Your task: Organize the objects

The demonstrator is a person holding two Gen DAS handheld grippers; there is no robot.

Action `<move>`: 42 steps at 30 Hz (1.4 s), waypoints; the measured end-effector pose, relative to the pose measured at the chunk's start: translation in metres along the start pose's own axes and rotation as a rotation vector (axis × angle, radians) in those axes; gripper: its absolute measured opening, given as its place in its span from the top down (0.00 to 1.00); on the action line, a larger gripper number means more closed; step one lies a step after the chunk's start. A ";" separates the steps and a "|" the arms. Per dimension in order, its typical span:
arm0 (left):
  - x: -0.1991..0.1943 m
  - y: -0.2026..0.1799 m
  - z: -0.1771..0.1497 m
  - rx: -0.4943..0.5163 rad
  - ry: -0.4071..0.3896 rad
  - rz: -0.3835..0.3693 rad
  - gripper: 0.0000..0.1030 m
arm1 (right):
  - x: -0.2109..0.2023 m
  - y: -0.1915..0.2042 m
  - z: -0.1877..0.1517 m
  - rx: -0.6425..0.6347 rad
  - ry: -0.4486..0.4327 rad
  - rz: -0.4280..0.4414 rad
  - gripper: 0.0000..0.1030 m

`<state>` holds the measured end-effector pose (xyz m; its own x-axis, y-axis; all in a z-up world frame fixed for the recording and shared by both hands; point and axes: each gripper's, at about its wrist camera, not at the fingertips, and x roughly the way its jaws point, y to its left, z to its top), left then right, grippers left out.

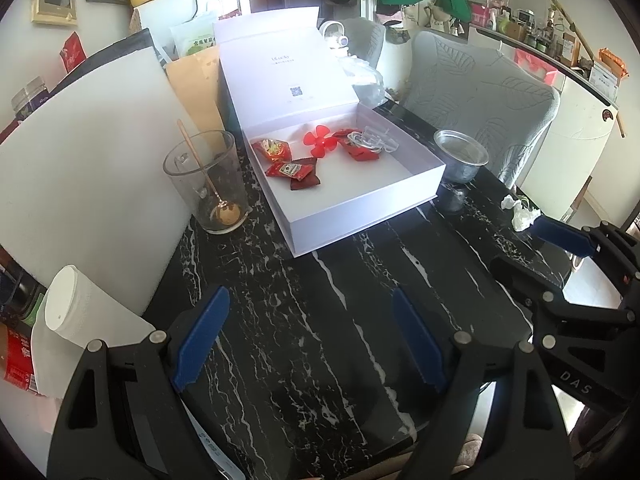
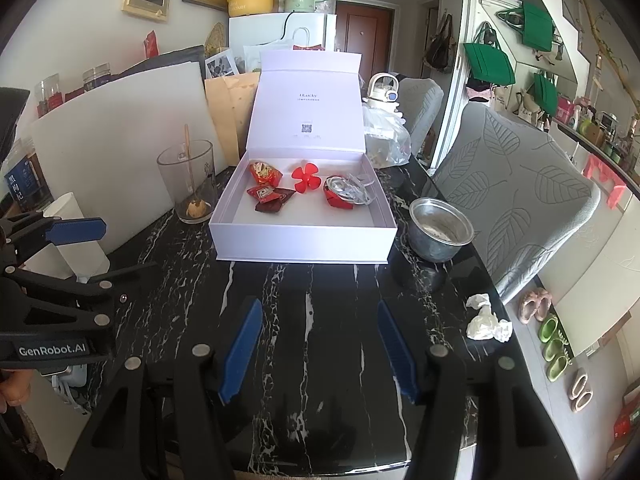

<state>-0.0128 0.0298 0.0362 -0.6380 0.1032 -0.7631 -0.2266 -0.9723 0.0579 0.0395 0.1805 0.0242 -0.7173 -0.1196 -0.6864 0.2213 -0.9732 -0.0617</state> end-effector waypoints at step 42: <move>0.003 -0.009 -0.005 0.019 0.025 -0.017 0.19 | -0.003 -0.002 -0.007 0.014 0.016 -0.015 0.41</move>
<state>-0.0091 0.0380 0.0296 -0.6155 0.1143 -0.7798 -0.2517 -0.9661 0.0570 0.0456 0.1845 0.0210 -0.7095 -0.1021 -0.6973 0.2012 -0.9776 -0.0615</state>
